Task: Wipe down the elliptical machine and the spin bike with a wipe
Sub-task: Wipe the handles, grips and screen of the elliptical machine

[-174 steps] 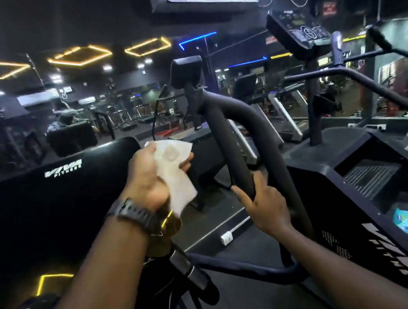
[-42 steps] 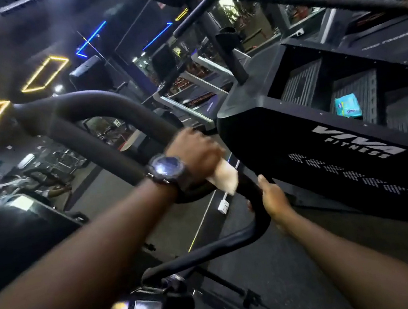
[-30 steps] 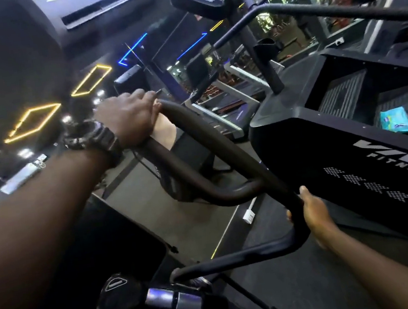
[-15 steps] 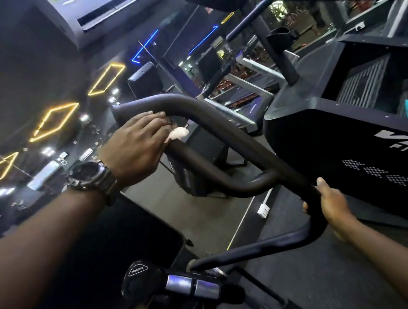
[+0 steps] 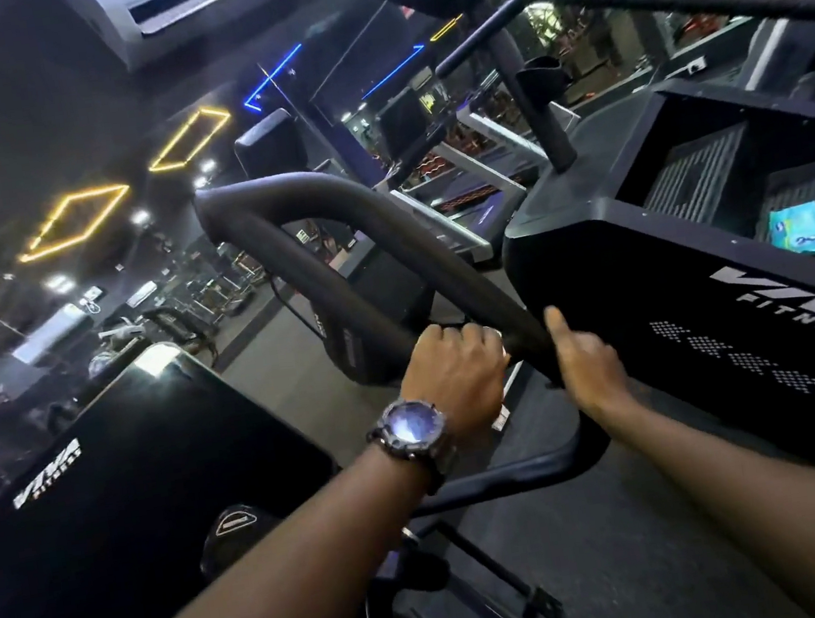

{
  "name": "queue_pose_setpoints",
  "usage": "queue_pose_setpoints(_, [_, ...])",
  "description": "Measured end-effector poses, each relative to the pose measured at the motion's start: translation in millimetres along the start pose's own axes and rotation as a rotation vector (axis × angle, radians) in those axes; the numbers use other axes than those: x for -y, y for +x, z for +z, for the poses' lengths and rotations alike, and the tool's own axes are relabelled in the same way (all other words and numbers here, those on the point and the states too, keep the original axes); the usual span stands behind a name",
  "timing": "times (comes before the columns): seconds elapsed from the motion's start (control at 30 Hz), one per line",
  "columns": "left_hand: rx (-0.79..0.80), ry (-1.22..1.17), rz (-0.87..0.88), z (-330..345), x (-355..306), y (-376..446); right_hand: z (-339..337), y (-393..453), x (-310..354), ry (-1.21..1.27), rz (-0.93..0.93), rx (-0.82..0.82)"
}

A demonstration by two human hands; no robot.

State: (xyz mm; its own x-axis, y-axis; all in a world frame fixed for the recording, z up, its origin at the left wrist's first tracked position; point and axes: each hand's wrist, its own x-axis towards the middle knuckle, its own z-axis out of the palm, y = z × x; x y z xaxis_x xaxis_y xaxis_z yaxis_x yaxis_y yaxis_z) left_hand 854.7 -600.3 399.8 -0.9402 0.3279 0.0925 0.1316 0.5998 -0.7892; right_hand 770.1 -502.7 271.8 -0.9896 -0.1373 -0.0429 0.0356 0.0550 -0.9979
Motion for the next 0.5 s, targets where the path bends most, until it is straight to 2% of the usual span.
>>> queue_pose_setpoints(0.1, [-0.076, -0.054, 0.162, -6, 38, -19, 6, 3, 59, -0.192, -0.202, 0.02])
queue_pose_setpoints(0.17, [-0.166, 0.001, 0.195, -13, 78, -33, 14, 10, 85, -0.234, -0.27, 0.048])
queue_pose_setpoints(0.3, [-0.188, 0.11, -0.12, -30, 131, -30, 13, 17, 88, -0.183, -0.308, 0.108])
queue_pose_setpoints(0.37, [-0.126, 0.045, -0.212, -34, 104, -19, 9, 16, 73, -0.159, -0.284, 0.067])
queue_pose_setpoints(0.43, [0.013, -0.03, -0.189, -25, 47, -6, 8, 15, 65, -0.159, -0.263, 0.025])
queue_pose_setpoints(0.5, [0.078, -0.152, -0.293, -26, -7, 0, 8, 15, 66, -0.167, -0.268, 0.024])
